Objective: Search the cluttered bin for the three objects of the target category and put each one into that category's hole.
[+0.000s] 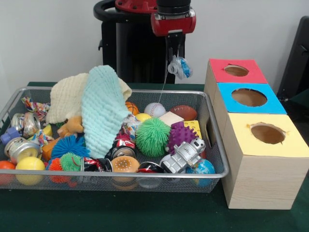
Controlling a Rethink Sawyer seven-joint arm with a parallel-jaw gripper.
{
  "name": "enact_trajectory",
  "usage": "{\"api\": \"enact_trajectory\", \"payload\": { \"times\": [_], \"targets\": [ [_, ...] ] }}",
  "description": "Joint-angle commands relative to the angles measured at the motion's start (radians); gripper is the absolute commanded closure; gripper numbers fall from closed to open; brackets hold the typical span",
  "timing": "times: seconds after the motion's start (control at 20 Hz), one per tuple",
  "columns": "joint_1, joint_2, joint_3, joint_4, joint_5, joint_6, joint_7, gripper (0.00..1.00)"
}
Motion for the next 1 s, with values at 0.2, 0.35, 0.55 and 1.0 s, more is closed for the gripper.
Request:
{"api": "enact_trajectory", "payload": {
  "times": [0.2,0.35,0.55,1.0],
  "targets": [
    [0.026,-0.011,-0.031,-0.008,-0.002,0.114,0.015,1.0],
    [0.034,-0.008,-0.039,-0.008,-0.005,0.108,0.021,1.0],
    [0.047,-0.009,-0.046,-0.008,0.0,0.104,0.03,1.0],
    [0.104,-0.002,-0.062,-0.016,0.032,0.092,0.074,1.0]
  ]
}}
